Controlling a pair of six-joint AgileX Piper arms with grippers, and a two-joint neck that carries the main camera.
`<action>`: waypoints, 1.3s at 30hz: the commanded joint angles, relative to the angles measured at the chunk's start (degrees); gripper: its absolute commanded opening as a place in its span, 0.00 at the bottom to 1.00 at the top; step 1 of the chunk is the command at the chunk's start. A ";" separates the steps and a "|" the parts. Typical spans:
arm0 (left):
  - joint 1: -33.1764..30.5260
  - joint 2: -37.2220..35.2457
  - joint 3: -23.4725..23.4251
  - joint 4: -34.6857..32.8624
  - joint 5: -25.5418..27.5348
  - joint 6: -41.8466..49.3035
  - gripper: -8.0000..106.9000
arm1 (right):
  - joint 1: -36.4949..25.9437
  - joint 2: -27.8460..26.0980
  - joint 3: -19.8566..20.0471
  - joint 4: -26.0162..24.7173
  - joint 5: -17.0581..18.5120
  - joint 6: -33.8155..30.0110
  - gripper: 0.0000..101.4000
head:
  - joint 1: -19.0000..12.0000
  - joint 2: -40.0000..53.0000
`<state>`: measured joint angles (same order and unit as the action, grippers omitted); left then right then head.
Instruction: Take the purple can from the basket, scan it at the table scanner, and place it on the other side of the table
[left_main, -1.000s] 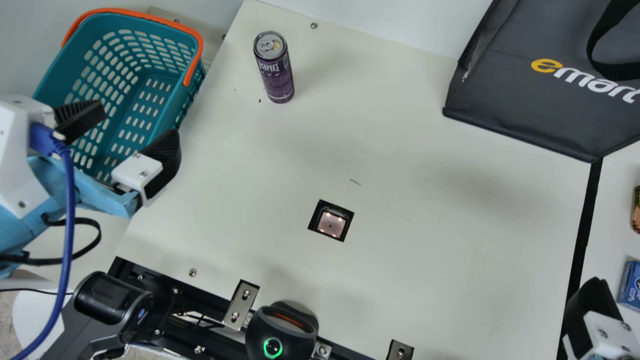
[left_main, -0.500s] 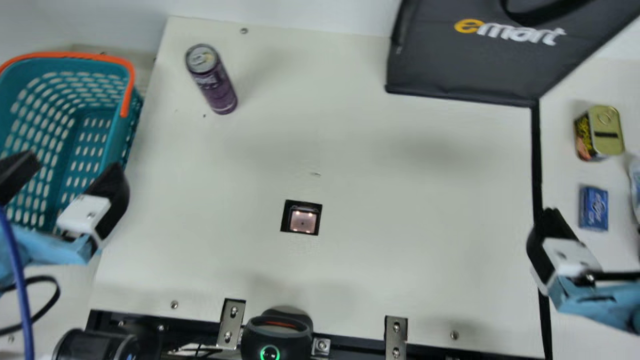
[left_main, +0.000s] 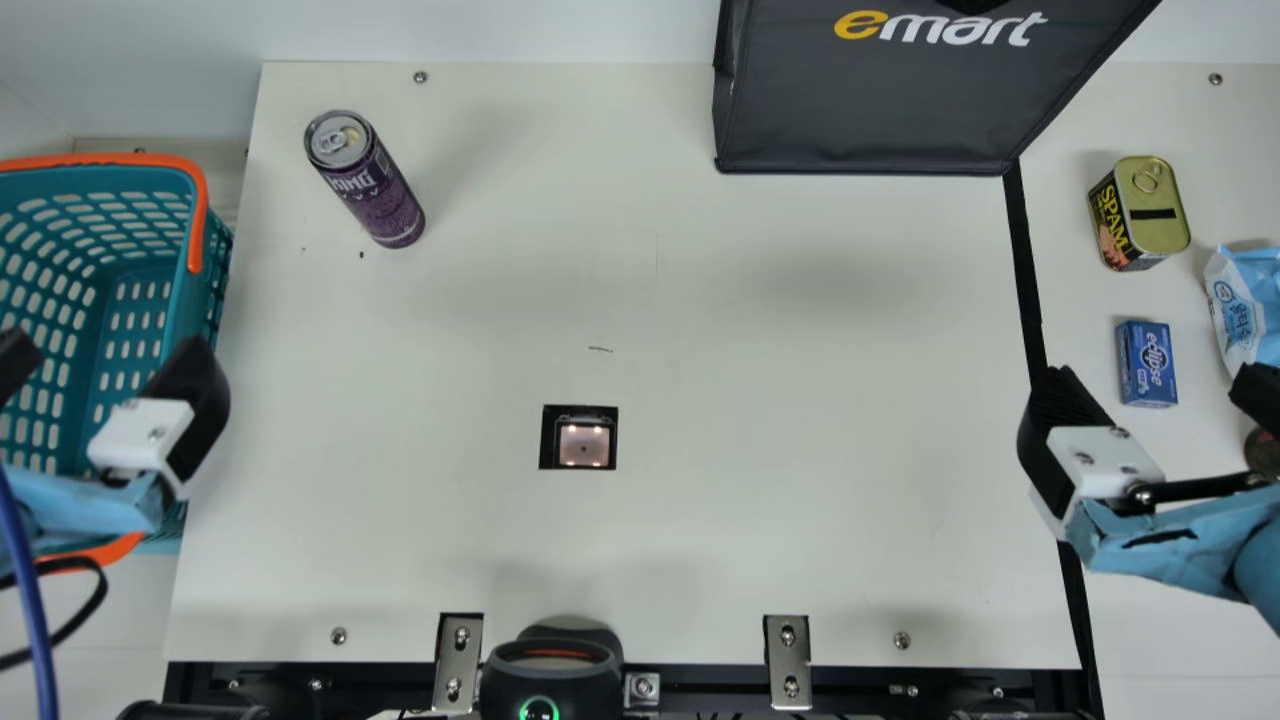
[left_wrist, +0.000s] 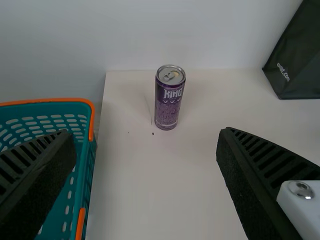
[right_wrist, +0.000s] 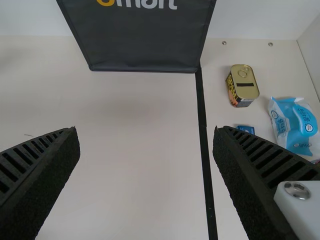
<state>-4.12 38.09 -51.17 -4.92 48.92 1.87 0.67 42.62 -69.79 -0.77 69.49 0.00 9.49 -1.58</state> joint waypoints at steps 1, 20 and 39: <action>-0.55 3.13 -1.06 0.47 -0.75 -0.10 0.85 | 0.00 0.00 0.00 0.00 0.00 0.00 0.94 | -1.57 0.00; -4.41 26.59 -10.43 -0.97 -3.32 3.76 0.85 | 0.00 0.00 0.00 0.00 -0.05 0.00 0.94 | -1.57 0.00; -5.30 45.34 -24.01 -1.27 -1.44 1.55 0.85 | 0.00 0.00 0.00 0.00 -0.05 0.00 0.94 | -1.57 0.00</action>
<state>-9.35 82.07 -73.86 -6.36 47.21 3.89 0.67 42.62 -69.79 -0.77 69.45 0.00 9.49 -1.58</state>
